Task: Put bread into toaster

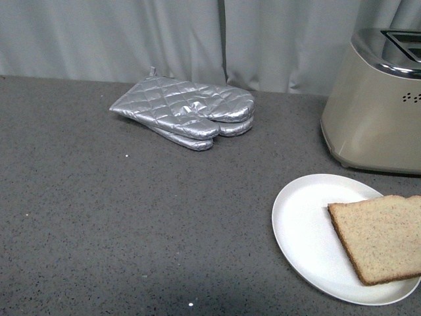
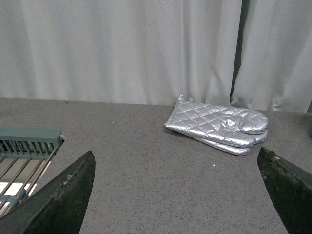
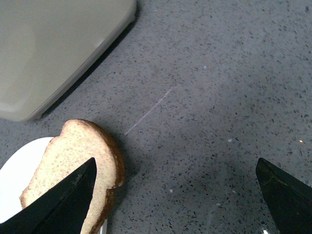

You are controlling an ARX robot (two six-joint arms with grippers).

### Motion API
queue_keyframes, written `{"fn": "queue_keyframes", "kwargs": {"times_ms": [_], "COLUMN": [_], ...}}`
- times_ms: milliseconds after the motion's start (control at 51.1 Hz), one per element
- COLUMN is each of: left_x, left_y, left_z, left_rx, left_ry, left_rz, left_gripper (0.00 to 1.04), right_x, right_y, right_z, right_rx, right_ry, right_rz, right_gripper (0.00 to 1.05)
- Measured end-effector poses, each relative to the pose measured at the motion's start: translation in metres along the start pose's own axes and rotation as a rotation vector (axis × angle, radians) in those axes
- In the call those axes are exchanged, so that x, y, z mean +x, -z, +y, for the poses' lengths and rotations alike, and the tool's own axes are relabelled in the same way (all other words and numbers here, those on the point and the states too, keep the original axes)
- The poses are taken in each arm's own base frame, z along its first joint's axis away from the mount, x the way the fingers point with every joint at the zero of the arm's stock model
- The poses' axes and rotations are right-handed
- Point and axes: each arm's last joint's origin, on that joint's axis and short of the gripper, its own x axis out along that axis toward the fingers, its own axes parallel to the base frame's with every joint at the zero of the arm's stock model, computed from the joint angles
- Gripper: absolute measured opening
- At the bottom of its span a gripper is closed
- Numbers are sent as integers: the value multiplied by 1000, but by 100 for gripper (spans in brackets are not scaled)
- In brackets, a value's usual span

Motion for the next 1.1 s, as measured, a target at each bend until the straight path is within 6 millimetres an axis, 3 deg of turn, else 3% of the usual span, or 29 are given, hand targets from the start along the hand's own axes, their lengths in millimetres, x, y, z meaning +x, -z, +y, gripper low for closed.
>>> {"fn": "queue_keyframes", "kwargs": {"times_ms": [587, 1095], "left_x": [0, 0], "left_y": [0, 0], "left_z": [0, 0], "left_rx": [0, 0], "left_ry": [0, 0], "left_rz": [0, 0], "left_gripper": [98, 98], "right_x": [14, 33], "right_y": [37, 46], "right_z": [1, 14], "right_rx": [37, 93], "right_ry": [-47, -110], "right_rz": [37, 74], "right_gripper": [95, 95]}}
